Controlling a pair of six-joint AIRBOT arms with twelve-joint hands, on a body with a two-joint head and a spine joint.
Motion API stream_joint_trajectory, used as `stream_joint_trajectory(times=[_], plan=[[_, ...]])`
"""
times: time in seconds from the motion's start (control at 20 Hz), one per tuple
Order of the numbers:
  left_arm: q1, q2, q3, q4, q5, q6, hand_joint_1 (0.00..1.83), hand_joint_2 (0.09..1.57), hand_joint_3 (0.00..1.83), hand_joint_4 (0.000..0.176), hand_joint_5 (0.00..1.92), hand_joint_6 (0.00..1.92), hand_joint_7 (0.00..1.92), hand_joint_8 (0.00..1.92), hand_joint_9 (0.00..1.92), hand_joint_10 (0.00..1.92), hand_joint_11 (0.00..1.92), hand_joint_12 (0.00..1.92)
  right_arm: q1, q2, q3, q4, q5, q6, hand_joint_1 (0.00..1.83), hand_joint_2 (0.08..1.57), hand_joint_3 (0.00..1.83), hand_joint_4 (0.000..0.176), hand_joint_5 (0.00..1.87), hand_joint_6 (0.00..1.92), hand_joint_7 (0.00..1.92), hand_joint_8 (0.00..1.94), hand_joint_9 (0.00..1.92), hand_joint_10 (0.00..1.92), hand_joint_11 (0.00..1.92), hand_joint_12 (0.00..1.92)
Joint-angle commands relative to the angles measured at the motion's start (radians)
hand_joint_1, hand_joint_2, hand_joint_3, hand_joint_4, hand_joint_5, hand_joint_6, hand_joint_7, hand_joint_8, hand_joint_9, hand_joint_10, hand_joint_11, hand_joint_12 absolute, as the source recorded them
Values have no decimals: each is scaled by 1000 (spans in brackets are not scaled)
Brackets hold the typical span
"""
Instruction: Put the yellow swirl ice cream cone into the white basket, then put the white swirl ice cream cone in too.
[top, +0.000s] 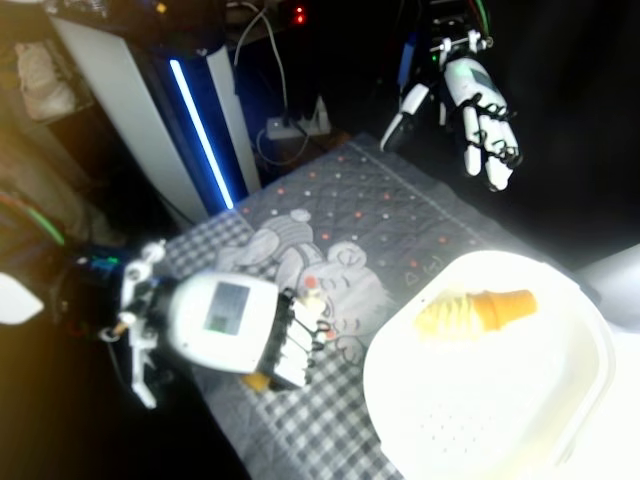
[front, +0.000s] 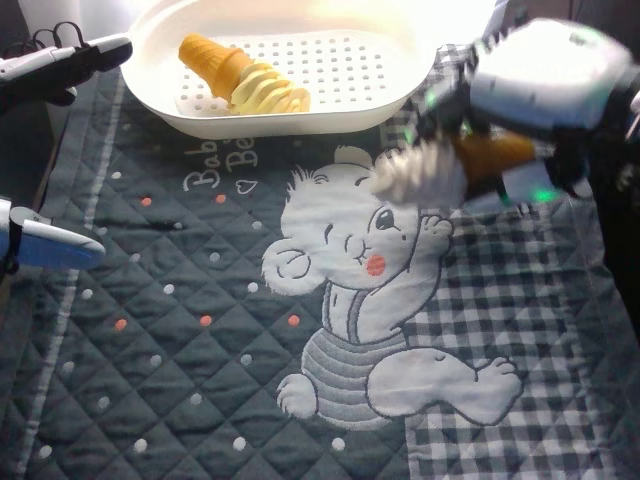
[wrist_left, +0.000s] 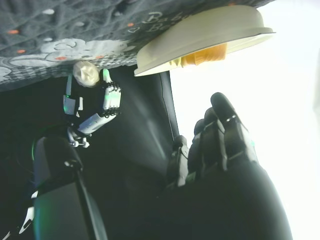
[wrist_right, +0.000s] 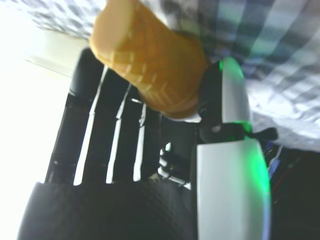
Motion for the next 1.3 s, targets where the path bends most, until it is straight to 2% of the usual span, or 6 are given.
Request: stream_joint_trajectory(times=[0.0,0.25,0.6,0.9,1.1,1.25], plan=[[-6,3,3,-18,-124,-8,797,744,0,165,60,1,113,0,172,3,0,930,12,12,4,48,193,4,1223,1103,1,17,988,920,1034,960,936,769,584,1445],[-27,-27,31,4,-105,-39,774,758,1,153,69,3,124,3,174,2,0,1012,146,-56,150,86,202,4,1233,1081,1,22,1044,816,1077,893,1167,265,871,991],[-64,-72,80,62,-74,-87,776,735,0,155,74,1,135,2,180,5,0,943,329,-388,491,-48,-137,4,1398,1028,3,0,1036,905,1415,19,1091,967,905,860],[-81,-86,90,86,-79,-101,819,744,2,119,115,6,140,3,188,1,0,886,332,-454,527,-180,-226,4,1263,1073,11,0,1009,881,1127,765,919,652,564,1083],[-79,-81,88,85,-104,-103,805,743,0,123,101,2,133,2,186,1,0,907,332,-442,505,-124,-163,4,588,892,0,168,147,2,190,4,367,23,184,900],[-71,-49,56,74,-176,-103,789,731,0,115,107,1,171,3,197,1,0,899,332,-302,390,7,-17,4,628,938,3,171,46,2,56,7,57,11,0,230]])
